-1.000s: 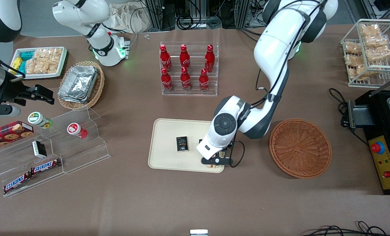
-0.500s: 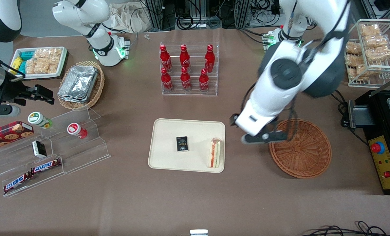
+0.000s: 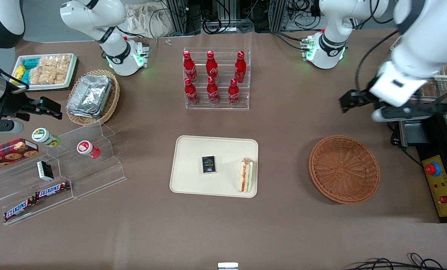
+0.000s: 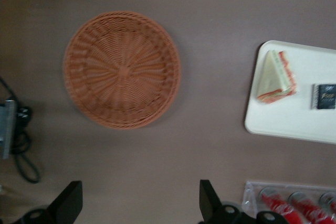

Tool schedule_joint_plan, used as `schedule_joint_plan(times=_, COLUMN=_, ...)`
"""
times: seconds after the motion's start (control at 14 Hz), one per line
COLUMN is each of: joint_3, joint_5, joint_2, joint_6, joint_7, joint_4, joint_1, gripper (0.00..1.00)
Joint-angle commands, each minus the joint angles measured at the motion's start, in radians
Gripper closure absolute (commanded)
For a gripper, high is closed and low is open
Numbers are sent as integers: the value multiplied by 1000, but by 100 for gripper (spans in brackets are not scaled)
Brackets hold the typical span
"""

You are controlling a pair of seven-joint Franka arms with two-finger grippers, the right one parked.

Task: Place sandwich from basket to tray

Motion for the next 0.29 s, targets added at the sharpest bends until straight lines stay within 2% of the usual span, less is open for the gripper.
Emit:
schedule_joint_plan(times=0.0, joint_3=-16, joint_5=-17, joint_2=47, joint_6=-56, joint_7=148, joint_4=83, joint_1=172, gripper=0)
schedule_joint_plan(times=0.21, joint_3=-15, joint_5=3, joint_2=91, joint_6=-59, joint_7=145, joint_4=142, joint_1=193, gripper=0)
